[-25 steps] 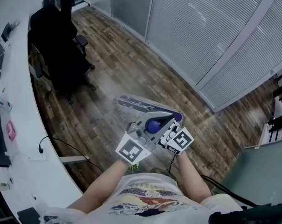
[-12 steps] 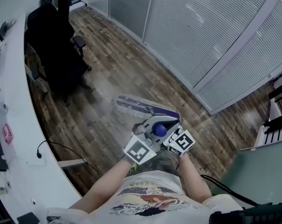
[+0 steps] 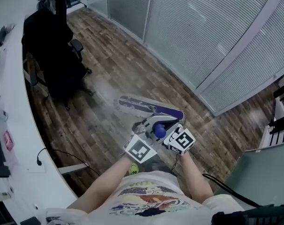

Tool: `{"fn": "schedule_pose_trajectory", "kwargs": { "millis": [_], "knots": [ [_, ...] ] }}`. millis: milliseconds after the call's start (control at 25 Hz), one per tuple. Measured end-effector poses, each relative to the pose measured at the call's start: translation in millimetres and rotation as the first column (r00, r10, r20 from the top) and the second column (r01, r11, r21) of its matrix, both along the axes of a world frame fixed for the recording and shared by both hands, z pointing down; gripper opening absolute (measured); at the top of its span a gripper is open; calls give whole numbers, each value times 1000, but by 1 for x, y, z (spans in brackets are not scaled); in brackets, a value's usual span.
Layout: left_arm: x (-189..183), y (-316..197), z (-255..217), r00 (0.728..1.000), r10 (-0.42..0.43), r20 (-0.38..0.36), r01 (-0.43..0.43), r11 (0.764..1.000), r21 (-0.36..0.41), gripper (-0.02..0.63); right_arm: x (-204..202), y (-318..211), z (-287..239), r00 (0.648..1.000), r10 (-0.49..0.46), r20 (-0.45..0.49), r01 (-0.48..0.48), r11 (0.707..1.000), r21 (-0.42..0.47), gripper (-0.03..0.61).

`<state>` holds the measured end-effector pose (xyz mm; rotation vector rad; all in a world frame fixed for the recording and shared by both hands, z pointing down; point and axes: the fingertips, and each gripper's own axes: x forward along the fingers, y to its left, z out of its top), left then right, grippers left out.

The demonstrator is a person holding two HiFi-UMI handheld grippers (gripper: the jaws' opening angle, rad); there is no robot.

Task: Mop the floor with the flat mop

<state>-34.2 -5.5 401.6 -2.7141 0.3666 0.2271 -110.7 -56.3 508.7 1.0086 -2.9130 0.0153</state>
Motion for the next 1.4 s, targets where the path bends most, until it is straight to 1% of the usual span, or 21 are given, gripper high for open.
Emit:
{"fn": "schedule_pose_trajectory", "kwargs": {
  "millis": [200, 320, 480, 600, 720, 840, 920, 1040, 1160, 1200, 1280, 1360, 1400],
  "knots": [
    [32, -48, -4, 1000, 15, 7, -15, 1000, 9, 11, 33, -50, -5, 999, 17, 37, -18, 1000, 19, 149],
    [57, -80, -8, 1000, 23, 6, -23, 1000, 22, 11, 58, -83, -11, 997, 22, 69, -25, 999, 45, 149],
    [92, -138, -15, 999, 23, 25, -23, 1000, 12, 11, 95, -139, -17, 994, 34, 103, -39, 998, 46, 149],
    [120, -184, -21, 999, 13, 38, -13, 1000, 7, 11, 122, -183, -26, 992, 25, 127, -33, 997, 65, 149],
    [145, -224, -29, 999, -3, 45, 3, 1000, 6, 11, 146, -220, -32, 991, 11, 136, -20, 998, 60, 149],
    [159, -246, -36, 999, 3, 55, -3, 1000, 4, 11, 160, -240, -37, 992, 11, 125, -17, 999, 48, 147],
    [162, -249, -40, 998, 31, 50, -31, 1000, -4, 11, 163, -243, -39, 993, 23, 119, -27, 999, 29, 149],
    [157, -243, -43, 998, 65, 17, -64, 997, -33, 11, 165, -231, -35, 993, 38, 112, -37, 999, -14, 158],
    [138, -231, -55, 996, 54, -70, -61, 993, -97, 12, 174, -195, -26, 996, 54, 66, -52, 998, -42, 169],
    [131, -227, -58, 995, 54, -86, -64, 991, -116, 11, 179, -179, -29, 995, 67, 69, -64, 997, -46, 172],
    [116, -217, -57, 995, 61, -73, -69, 991, -116, 11, 193, -146, -52, 987, 118, 111, -117, 993, -16, 172],
    [100, -202, -50, 998, 55, -30, -58, 993, -102, 11, 199, -117, -95, 974, 166, 153, -178, 981, 70, 172],
    [95, -191, -46, 998, 58, -1, -58, 994, -96, 11, 194, -104, -118, 973, 170, 156, -190, 974, 124, 172]
  ]
}}
